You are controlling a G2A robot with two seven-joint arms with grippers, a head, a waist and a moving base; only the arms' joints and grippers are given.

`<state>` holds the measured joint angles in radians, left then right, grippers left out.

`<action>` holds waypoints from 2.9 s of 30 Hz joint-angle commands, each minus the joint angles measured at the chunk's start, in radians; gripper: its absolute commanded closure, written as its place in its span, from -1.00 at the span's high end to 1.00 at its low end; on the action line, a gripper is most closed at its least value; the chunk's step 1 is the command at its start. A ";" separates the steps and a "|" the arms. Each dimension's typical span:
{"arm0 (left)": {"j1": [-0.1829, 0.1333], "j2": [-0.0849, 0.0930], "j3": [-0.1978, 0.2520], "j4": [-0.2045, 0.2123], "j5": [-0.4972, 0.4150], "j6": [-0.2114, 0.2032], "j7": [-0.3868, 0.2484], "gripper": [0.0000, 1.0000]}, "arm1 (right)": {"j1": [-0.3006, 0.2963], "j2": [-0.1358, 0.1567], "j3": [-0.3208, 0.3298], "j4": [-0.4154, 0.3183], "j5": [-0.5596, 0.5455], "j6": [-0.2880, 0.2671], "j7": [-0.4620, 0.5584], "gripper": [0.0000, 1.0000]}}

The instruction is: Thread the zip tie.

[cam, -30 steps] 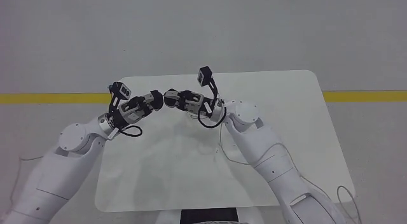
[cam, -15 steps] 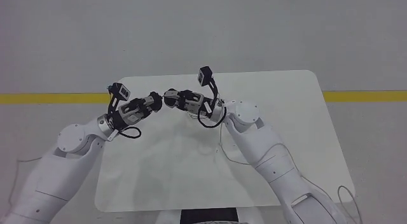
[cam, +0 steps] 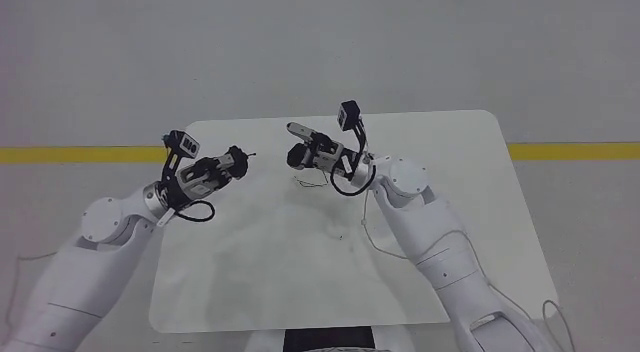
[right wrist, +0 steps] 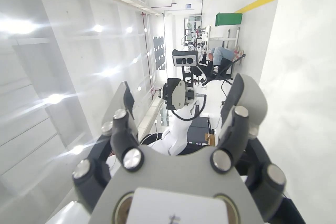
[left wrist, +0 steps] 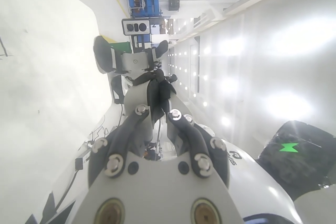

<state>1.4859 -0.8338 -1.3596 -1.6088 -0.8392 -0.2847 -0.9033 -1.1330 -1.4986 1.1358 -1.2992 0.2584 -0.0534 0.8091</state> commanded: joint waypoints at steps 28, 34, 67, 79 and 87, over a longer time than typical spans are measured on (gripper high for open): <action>0.026 -0.156 -0.258 0.161 0.010 -0.055 -0.278 -1.00 | -0.001 0.001 0.001 -0.001 0.000 0.000 0.005 1.00; 0.016 -0.182 -0.279 0.187 0.031 -0.055 -0.315 -1.00 | -0.001 0.001 0.001 -0.001 0.000 0.000 0.005 1.00; 0.016 -0.182 -0.279 0.187 0.031 -0.055 -0.315 -1.00 | 0.242 -0.015 -0.359 0.152 -0.809 0.284 -0.127 1.00; 0.016 -0.182 -0.279 0.187 0.031 -0.055 -0.315 -1.00 | 0.324 -0.061 -0.475 0.269 -0.939 0.365 -0.064 1.00; 0.016 -0.182 -0.279 0.187 0.031 -0.055 -0.315 -1.00 | 0.345 -0.079 -0.484 0.333 -0.935 0.359 -0.087 1.00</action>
<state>1.5014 -1.0157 -1.6390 -1.4213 -0.8083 -0.3400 -1.2184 -0.7877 -1.5784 0.6513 -0.9653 -0.6763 0.3052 0.7217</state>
